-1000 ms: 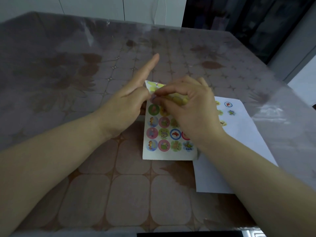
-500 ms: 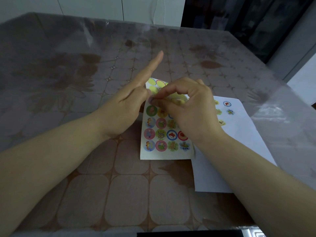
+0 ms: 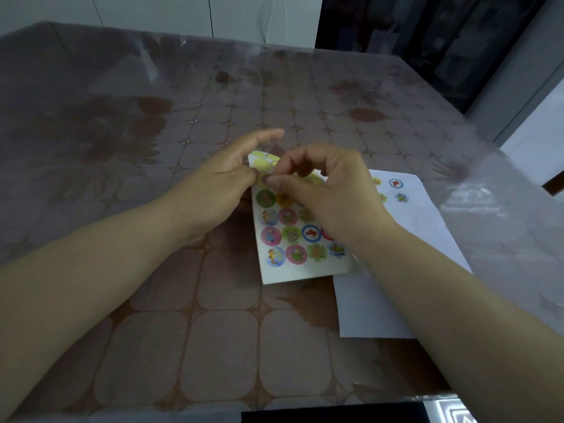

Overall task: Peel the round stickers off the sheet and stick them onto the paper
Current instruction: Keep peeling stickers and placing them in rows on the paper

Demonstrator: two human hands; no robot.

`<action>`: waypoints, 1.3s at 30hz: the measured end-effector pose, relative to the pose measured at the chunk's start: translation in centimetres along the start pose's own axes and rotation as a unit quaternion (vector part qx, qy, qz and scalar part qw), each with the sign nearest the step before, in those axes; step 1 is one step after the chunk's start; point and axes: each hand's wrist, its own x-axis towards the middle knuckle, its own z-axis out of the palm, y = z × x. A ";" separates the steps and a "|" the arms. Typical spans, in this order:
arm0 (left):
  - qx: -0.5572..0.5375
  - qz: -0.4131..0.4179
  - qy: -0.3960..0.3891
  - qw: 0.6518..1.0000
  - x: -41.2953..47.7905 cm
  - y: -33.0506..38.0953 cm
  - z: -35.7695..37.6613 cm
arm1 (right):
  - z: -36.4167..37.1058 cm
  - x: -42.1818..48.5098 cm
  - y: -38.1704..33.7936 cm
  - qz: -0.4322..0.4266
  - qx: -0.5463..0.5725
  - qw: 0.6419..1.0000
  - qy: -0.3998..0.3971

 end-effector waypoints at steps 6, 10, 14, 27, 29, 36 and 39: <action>0.031 -0.010 0.005 0.999 -0.1 -0.3 -0.1 | -7.5 0.9 -0.7 0.133 0.031 0.990 -0.015; 0.006 -0.022 0.038 0.999 0.1 -0.3 0.2 | -12.7 -0.8 1.5 0.234 -0.131 0.962 -0.056; 0.000 -0.028 0.056 0.998 0.2 -0.3 0.3 | -13.2 -3.0 4.5 0.288 -0.102 0.952 -0.031; -0.014 -0.010 0.065 0.998 0.0 -0.1 0.3 | -12.0 -3.3 4.9 0.304 -0.068 0.950 0.024; -0.016 -0.009 0.064 0.998 0.0 -0.2 0.2 | -11.7 -3.4 4.9 0.302 -0.094 0.948 0.040; -0.030 -0.011 0.042 0.999 0.0 -0.2 0.3 | -11.6 -3.2 5.3 0.293 -0.130 0.946 0.052; -0.042 -0.010 0.022 0.999 -0.1 0.0 0.4 | -12.1 -2.5 5.8 0.311 -0.189 0.930 0.052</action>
